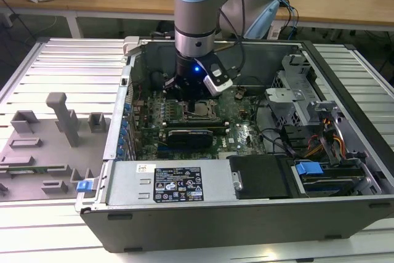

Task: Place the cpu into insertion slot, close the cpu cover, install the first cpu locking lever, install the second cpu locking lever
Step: 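Close the cpu cover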

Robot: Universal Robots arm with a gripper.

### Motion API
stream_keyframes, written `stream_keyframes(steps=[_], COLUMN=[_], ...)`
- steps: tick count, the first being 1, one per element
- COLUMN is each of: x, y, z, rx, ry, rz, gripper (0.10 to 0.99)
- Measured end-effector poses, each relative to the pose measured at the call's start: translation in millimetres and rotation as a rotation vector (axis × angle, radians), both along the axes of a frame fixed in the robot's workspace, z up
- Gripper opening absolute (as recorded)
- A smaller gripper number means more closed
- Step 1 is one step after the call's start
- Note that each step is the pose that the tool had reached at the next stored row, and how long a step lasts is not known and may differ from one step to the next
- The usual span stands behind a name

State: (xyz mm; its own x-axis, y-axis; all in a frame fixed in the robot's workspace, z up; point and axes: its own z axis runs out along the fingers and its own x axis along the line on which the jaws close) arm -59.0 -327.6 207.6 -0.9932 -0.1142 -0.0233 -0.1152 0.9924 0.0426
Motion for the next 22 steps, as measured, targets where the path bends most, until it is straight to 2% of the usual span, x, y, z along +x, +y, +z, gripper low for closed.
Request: stream_keyframes(steps=[5,8,11,14,17,22], x=[0.1,0.1,0.1,0.9,2.0,2.0], y=[0.5,0.4,-2.0,-4.9,-8.1,-8.3], z=[4.6,4.6,4.7,4.5,0.7,-2.6], rx=[0.0,0.0,-0.018,-0.024,-0.024,-0.023], ry=[0.0,0.0,0.0001,0.0,0.0,0.0003], rz=[0.0,0.0,0.0,0.0,0.0,0.0], gripper=[0.106,0.106,0.106,0.106,0.106,0.106])
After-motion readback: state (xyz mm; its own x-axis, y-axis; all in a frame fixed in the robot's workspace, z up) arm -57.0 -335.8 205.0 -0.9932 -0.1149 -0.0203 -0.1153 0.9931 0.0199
